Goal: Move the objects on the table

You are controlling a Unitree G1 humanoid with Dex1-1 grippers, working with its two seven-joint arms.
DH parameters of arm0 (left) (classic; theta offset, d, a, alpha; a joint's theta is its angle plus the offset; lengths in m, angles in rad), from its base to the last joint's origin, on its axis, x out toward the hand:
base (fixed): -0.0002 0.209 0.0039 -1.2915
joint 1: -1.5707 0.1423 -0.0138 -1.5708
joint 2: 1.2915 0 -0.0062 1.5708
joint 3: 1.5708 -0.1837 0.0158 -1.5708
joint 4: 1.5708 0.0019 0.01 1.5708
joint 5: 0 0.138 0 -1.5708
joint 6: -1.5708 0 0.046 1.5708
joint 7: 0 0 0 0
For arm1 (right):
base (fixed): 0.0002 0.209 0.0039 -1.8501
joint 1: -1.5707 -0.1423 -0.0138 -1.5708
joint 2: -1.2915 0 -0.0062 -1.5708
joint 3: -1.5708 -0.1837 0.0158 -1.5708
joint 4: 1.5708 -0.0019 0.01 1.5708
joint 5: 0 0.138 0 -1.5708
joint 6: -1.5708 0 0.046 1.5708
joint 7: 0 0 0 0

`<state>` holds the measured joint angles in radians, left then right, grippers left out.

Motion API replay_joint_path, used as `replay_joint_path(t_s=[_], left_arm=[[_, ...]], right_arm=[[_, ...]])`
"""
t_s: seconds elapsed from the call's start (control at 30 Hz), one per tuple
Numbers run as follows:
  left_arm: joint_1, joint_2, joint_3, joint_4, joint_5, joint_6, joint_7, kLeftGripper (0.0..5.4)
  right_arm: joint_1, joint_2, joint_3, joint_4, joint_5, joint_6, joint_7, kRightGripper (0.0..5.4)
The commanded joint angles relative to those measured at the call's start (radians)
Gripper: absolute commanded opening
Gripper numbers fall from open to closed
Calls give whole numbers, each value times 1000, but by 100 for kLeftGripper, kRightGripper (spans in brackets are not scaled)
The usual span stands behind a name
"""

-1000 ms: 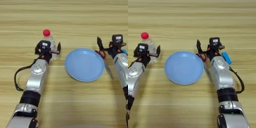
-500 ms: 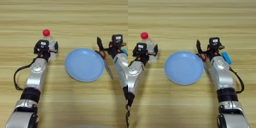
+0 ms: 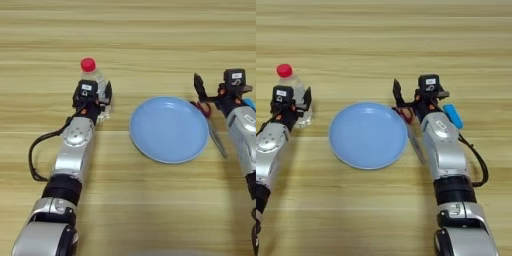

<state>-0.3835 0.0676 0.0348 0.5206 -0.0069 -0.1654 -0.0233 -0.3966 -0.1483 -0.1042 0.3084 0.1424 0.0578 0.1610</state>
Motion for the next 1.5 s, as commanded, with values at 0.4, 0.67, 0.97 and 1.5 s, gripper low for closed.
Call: replay_joint_path(t_s=[0.4,0.67,0.97,1.5], left_arm=[[40,-11,-31,-237,-18,16,-55,314],[83,-50,-74,-435,-75,118,-112,314],[123,-88,-178,-481,-74,178,-186,314],[164,-82,-330,-391,12,147,-255,314]], right_arm=[[-9,-6,-9,12,-8,2,-10,540],[-24,-18,-29,59,-21,-1,-44,540],[-30,-15,-37,70,-26,-1,-66,540],[-33,-1,-36,65,-28,1,-84,540]])
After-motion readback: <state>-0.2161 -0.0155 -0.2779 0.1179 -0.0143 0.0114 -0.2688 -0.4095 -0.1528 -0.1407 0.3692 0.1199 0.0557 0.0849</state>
